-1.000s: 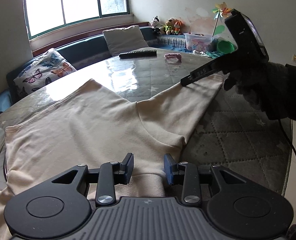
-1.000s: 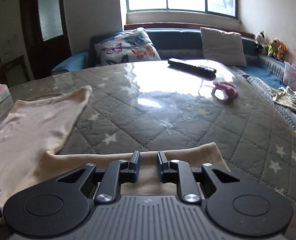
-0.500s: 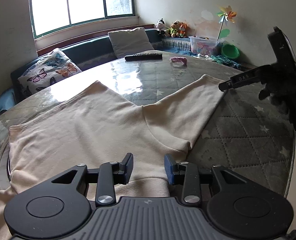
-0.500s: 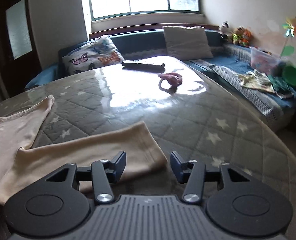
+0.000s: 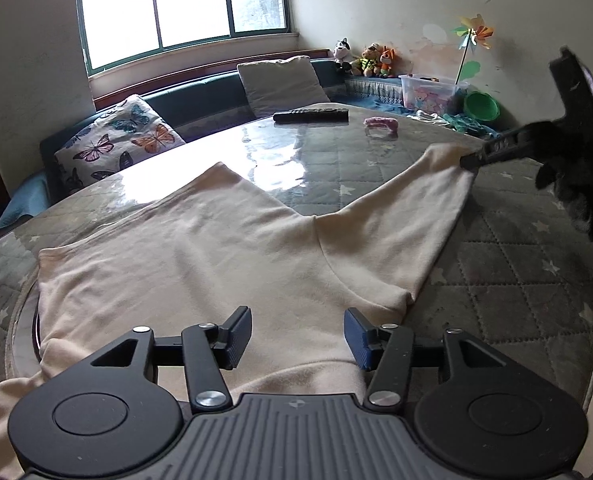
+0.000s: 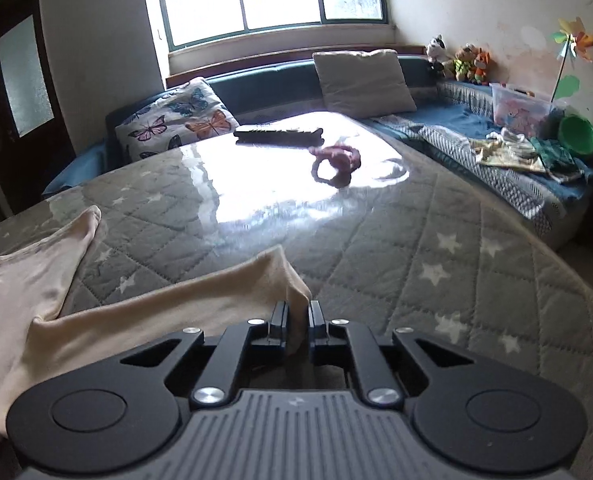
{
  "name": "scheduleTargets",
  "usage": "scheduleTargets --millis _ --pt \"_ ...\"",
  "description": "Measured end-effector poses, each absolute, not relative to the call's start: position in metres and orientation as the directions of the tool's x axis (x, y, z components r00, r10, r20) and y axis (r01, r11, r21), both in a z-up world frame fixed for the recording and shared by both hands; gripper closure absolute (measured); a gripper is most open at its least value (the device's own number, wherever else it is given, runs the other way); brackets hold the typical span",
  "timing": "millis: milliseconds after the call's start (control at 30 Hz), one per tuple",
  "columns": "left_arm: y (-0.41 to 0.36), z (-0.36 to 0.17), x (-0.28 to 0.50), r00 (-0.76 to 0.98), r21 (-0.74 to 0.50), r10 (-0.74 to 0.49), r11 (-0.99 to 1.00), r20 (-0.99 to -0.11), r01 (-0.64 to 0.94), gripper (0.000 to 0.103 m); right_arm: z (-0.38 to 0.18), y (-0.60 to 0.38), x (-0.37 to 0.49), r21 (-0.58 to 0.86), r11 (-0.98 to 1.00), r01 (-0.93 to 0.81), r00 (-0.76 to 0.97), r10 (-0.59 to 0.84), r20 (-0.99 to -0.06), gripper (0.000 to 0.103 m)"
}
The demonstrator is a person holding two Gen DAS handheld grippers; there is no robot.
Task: Fold clothes
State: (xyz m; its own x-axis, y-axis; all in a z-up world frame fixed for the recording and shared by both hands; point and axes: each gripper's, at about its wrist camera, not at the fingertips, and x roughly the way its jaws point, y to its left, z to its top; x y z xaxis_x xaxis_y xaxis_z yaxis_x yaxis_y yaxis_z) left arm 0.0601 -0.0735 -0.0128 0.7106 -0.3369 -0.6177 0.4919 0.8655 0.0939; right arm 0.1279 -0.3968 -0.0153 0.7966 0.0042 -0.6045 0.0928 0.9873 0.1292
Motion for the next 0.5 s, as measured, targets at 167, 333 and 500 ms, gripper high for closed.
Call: scheduleTargets --millis 167,333,500 --pt "-0.087 -0.017 0.062 0.701 0.104 -0.352 0.849 -0.62 0.518 0.049 0.002 -0.399 0.132 0.126 0.989 0.077 0.822 0.008 -0.569 0.095" --pt "-0.096 -0.023 0.062 0.692 0.115 -0.351 0.839 -0.631 0.531 0.049 -0.007 -0.394 0.137 0.126 0.989 0.077 0.806 0.013 -0.592 0.095" --pt "-0.094 -0.021 0.063 0.696 0.119 -0.351 0.84 -0.626 0.53 0.048 0.016 -0.391 0.132 0.146 0.988 0.049 0.828 0.041 -0.56 0.095"
